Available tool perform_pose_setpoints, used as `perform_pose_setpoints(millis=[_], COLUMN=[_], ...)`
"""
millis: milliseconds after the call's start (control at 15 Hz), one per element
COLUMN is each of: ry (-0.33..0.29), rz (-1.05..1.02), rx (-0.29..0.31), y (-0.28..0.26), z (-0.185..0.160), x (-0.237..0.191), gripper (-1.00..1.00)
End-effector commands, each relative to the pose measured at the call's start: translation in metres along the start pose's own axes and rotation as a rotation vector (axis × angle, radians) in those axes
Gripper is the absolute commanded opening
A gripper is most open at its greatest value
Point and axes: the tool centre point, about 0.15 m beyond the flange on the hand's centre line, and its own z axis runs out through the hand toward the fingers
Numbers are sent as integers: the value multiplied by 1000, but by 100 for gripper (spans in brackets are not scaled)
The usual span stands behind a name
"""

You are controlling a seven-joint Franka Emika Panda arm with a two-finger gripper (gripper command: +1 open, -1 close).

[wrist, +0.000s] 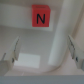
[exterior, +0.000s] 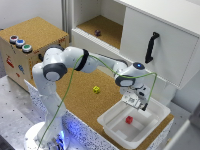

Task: Pick up the pink block

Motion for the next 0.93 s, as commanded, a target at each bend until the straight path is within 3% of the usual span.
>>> perform_pose_setpoints(millis=[0, 333, 867], ry=[68, 62, 84], rz=[-6, -111, -91], rx=[23, -66, -93], y=[12, 14, 9], z=[37, 58, 67], x=[-1, -17, -26], gripper=[100, 100, 100])
